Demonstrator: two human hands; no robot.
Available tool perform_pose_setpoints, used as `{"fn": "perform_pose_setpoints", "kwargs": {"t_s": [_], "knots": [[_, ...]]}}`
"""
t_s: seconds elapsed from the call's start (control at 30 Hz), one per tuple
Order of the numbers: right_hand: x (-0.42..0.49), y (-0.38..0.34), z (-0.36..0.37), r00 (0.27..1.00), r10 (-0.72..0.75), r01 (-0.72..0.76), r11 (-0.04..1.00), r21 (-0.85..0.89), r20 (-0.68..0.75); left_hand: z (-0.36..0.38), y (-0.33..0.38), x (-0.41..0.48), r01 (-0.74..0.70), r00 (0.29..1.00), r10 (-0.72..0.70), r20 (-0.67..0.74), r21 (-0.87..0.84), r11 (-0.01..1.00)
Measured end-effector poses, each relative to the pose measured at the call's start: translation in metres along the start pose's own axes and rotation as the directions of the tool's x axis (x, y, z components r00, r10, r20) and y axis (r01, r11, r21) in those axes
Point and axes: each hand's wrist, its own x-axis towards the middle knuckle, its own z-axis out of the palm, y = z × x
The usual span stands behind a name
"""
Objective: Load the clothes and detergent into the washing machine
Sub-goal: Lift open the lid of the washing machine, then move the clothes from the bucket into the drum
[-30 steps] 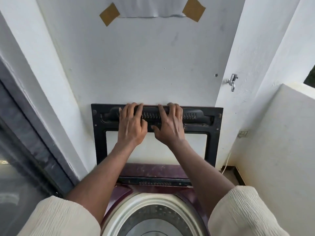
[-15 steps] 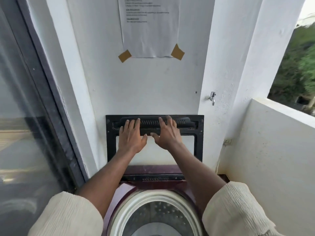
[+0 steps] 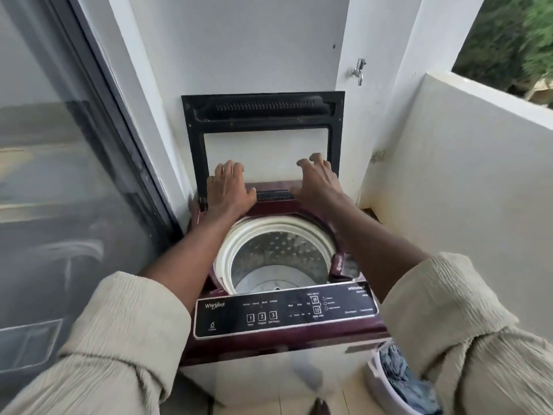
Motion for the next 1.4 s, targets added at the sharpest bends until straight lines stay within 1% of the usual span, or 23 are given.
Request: {"fn": "perform_pose_setpoints", "kwargs": {"t_s": [0.1,0.17,0.23,0.3,0.37,0.43,0.47,0.53,0.6,0.67,0.7,0.77,0.83,0.87,0.9,0.97,1.07,1.13,1.2,1.23,1.3,1.33,1.4], "knots": [[-0.04,0.019,0.017,0.993,0.029,-0.027,0.999,-0.017,0.115,0.029,0.014,-0.036,0.016,0.998,-0.016,0.055,-0.004,1.0],[-0.063,0.044,0.02,0.981,0.053,-0.045,0.998,-0.043,0.188,0.053,0.029,-0.055,0.003,0.992,-0.003,0.123,-0.007,1.0],[-0.08,0.076,0.013,0.966,0.101,-0.09,0.994,-0.057,0.239,0.075,0.055,-0.068,-0.037,0.98,0.043,0.192,-0.034,0.999],[-0.089,0.113,0.002,0.943,0.18,-0.165,0.983,-0.075,0.279,0.088,0.092,-0.074,-0.065,0.966,0.088,0.242,-0.099,0.993],[-0.098,0.153,-0.012,0.924,0.268,-0.25,0.963,-0.101,0.272,0.098,0.141,-0.076,-0.098,0.948,0.144,0.282,-0.172,0.98],[-0.108,0.193,-0.023,0.918,0.317,-0.3,0.948,-0.106,0.239,0.106,0.195,-0.078,-0.149,0.925,0.233,0.301,-0.277,0.949],[-0.116,0.215,-0.025,0.903,0.358,-0.341,0.934,-0.11,0.239,0.112,0.223,-0.081,-0.166,0.906,0.276,0.321,-0.329,0.93],[-0.135,0.253,-0.022,0.849,0.456,-0.438,0.89,-0.127,0.268,0.129,0.27,-0.09,-0.194,0.844,0.358,0.4,-0.394,0.898],[-0.149,0.317,-0.016,0.785,0.535,-0.525,0.842,-0.121,0.314,0.159,0.332,-0.098,-0.217,0.77,0.417,0.483,-0.417,0.883],[-0.166,0.328,0.003,0.762,0.547,-0.558,0.826,-0.078,0.346,0.174,0.333,-0.112,-0.172,0.696,0.426,0.579,-0.441,0.881],[-0.174,0.347,0.011,0.739,0.565,-0.587,0.807,-0.059,0.368,0.192,0.346,-0.12,-0.148,0.661,0.421,0.621,-0.443,0.884],[-0.192,0.4,0.031,0.661,0.611,-0.665,0.746,-0.036,0.436,0.236,0.378,-0.137,-0.101,0.557,0.369,0.744,-0.381,0.919],[-0.216,0.451,0.06,0.541,0.643,-0.757,0.653,-0.02,0.542,0.278,0.402,-0.156,-0.02,0.407,0.285,0.868,-0.304,0.953],[-0.227,0.472,0.074,0.495,0.647,-0.796,0.606,0.002,0.58,0.297,0.412,-0.165,0.036,0.35,0.245,0.904,-0.275,0.961],[-0.237,0.492,0.087,0.464,0.646,-0.823,0.568,0.025,0.606,0.317,0.421,-0.17,0.094,0.302,0.214,0.929,-0.252,0.963],[-0.255,0.517,0.116,0.399,0.648,-0.874,0.483,0.055,0.649,0.352,0.426,-0.183,0.217,0.238,0.182,0.954,-0.235,0.948],[-0.283,0.553,0.174,0.309,0.682,-0.934,0.348,0.078,0.663,0.414,0.427,-0.205,0.344,0.172,0.154,0.973,-0.206,0.916],[-0.301,0.575,0.223,0.288,0.702,-0.949,0.301,0.095,0.651,0.465,0.421,-0.221,0.426,0.115,0.136,0.984,-0.172,0.888],[-0.313,0.601,0.284,0.277,0.699,-0.949,0.305,0.075,0.659,0.532,0.412,-0.242,0.469,0.064,0.095,0.993,-0.114,0.876],[-0.319,0.614,0.317,0.28,0.697,-0.945,0.32,0.063,0.66,0.568,0.406,-0.255,0.481,0.047,0.071,0.996,-0.084,0.872],[-0.325,0.634,0.376,0.311,0.702,-0.928,0.369,0.045,0.64,0.629,0.395,-0.28,0.512,0.068,0.053,0.996,-0.08,0.855],[-0.33,0.639,0.407,0.32,0.71,-0.92,0.39,0.028,0.627,0.657,0.388,-0.295,0.496,0.1,0.052,0.994,-0.095,0.863],[-0.334,0.649,0.463,0.369,0.716,-0.878,0.478,-0.03,0.592,0.709,0.379,-0.319,0.429,0.231,0.083,0.969,-0.178,0.886]]}}
